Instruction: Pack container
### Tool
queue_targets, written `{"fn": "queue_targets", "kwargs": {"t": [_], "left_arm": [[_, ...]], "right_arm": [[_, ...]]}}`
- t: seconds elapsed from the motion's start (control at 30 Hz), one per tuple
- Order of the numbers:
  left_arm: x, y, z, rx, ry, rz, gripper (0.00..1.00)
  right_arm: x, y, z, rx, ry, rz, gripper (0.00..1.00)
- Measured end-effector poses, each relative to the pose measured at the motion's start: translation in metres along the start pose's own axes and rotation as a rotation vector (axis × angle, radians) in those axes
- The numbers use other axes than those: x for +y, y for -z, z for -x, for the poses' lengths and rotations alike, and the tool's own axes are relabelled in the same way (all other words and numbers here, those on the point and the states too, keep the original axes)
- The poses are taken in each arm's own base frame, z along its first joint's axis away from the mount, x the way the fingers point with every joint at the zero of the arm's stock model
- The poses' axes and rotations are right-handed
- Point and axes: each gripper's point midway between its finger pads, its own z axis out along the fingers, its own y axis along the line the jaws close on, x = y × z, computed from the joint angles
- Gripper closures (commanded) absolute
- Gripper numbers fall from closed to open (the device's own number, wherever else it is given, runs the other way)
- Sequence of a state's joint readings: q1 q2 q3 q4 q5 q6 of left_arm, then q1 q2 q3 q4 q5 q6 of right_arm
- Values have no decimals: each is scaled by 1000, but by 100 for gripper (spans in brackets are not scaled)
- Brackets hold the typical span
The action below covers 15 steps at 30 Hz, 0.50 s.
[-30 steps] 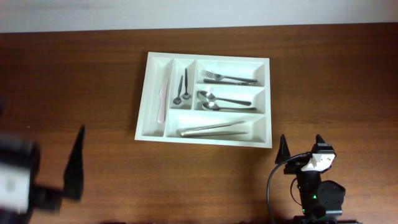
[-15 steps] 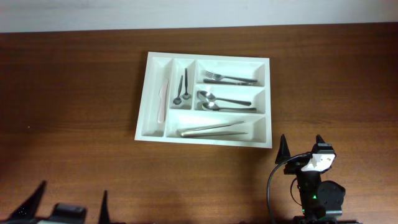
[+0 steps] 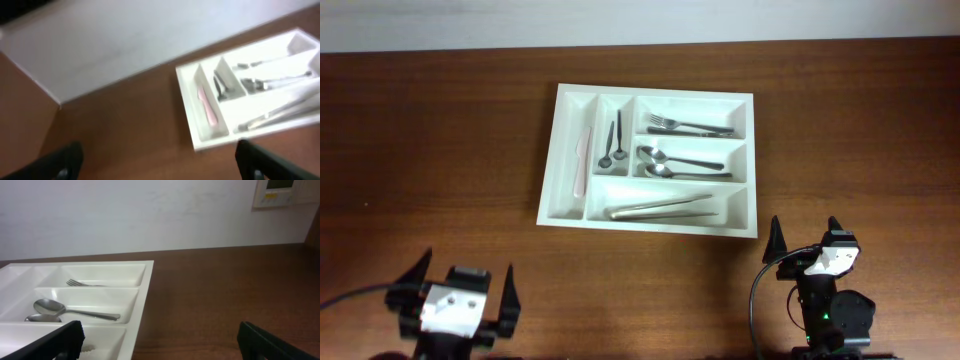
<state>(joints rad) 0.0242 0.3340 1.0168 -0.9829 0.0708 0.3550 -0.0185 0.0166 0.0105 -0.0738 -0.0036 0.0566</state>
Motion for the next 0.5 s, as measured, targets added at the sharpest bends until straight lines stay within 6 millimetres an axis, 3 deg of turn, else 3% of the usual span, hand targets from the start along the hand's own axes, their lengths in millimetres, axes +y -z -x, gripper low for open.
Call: {"fn": "queue_targets", "kwargs": {"t": [0.17, 0.37, 0.5], "left_arm": [[0, -30, 10, -168, -14, 29, 1], [-17, -46, -13, -336, -28, 35, 1], [-25, -61, -31, -347, 9, 17, 1]], "right_arm": [[0, 0, 0, 0, 0, 0, 1], [0, 0, 0, 0, 0, 0, 1], [0, 0, 0, 0, 0, 0, 1]]}}
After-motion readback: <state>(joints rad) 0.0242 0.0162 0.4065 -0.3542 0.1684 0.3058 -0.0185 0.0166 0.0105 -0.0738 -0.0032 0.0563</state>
